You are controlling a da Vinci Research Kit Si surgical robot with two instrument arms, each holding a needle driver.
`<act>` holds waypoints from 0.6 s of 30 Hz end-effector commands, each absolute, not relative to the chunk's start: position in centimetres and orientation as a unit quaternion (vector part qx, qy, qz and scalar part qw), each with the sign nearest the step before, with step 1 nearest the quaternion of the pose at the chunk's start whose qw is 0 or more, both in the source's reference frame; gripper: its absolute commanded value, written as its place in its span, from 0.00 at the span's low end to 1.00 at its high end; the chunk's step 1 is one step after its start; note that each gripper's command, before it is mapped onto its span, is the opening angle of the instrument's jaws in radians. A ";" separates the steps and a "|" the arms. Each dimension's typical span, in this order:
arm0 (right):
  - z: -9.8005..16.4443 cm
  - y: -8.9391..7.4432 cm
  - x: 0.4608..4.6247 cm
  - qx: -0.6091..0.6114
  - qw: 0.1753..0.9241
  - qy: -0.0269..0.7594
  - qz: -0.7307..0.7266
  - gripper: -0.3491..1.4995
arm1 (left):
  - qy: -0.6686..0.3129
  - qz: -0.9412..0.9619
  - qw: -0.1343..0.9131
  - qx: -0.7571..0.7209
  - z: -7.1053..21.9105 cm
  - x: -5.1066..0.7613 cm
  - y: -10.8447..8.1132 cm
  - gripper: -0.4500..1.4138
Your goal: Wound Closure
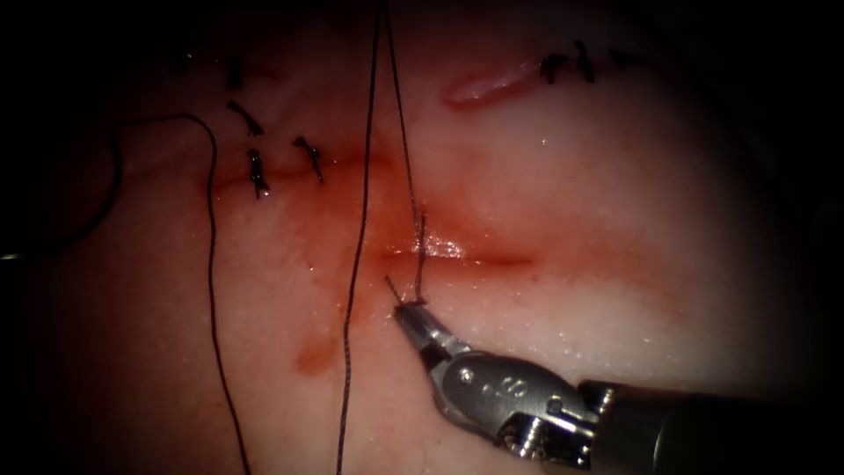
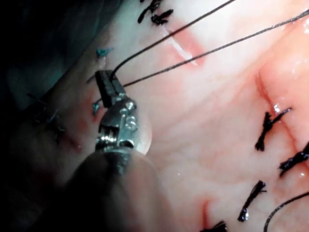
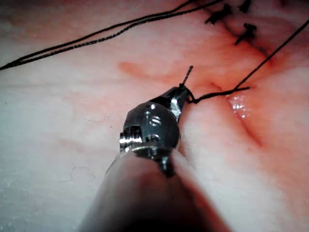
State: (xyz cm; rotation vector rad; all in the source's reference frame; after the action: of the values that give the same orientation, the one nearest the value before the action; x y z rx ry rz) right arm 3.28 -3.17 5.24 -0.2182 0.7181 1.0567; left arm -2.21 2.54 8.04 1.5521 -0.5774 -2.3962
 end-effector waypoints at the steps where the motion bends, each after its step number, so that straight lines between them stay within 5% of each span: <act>1: 5.3 -3.1 3.39 -0.101 0.796 0.336 0.493 0.00 | -0.199 -0.817 0.117 0.528 8.1 -2.25 2.6 0.00; 18: 5.2 -3.1 3.34 -0.110 0.803 0.346 0.473 0.00 | -0.251 -0.823 0.092 0.501 8.4 -2.06 2.9 0.00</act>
State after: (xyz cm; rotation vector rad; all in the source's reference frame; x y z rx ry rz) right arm 3.23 -3.14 5.17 -0.2361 0.7383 1.0125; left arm -2.01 2.87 8.38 1.4765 -0.7558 -2.4486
